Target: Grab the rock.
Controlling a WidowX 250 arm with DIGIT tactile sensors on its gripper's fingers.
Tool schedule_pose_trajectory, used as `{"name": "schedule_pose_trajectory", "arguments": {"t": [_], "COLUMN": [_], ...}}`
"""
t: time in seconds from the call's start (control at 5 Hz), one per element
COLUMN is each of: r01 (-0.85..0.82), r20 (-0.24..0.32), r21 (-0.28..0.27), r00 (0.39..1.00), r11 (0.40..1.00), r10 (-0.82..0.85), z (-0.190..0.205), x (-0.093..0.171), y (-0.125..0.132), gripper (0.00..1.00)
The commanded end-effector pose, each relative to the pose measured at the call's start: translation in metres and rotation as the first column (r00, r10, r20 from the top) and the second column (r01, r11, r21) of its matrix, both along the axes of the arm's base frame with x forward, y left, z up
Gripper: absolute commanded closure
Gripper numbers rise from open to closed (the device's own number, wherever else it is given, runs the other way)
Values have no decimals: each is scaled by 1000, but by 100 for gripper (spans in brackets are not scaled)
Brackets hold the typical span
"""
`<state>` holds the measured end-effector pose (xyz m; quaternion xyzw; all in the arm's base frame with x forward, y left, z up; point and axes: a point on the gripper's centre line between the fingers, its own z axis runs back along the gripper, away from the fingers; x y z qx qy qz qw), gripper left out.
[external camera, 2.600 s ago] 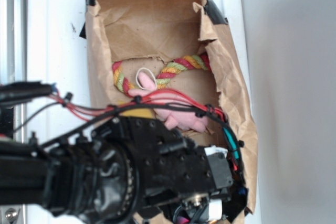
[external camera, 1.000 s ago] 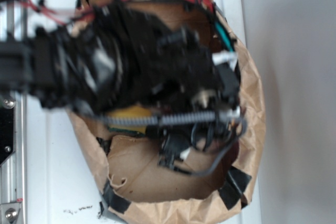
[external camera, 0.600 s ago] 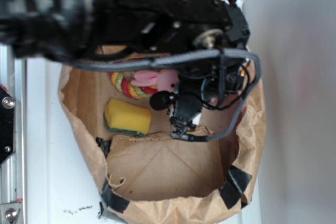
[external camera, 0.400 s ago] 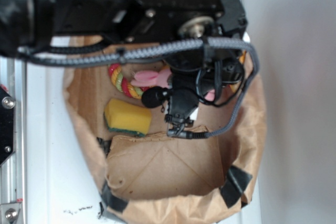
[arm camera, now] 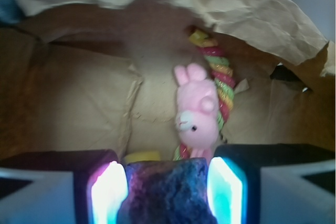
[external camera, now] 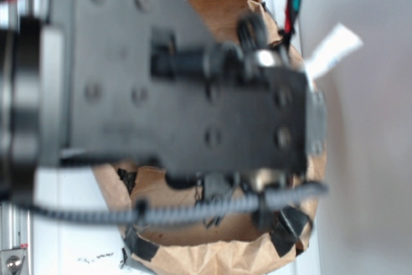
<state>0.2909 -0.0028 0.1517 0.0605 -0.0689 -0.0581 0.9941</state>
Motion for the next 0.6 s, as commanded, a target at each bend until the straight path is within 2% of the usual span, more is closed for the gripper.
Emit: {"name": "schedule_pose_trajectory", "arguments": {"t": [0.0,0.2,0.4], "r01": [-123,-139,-61], "r20": [49,50,70], "r21": [5,-62,-122], "r00": [991,989,995], "r11": [992,988,991], "r10": [123,142,70], "z": [40,45,41], "x": [-9,-13,-17], "y": [-7,2,13], "gripper": [100,100,100]}}
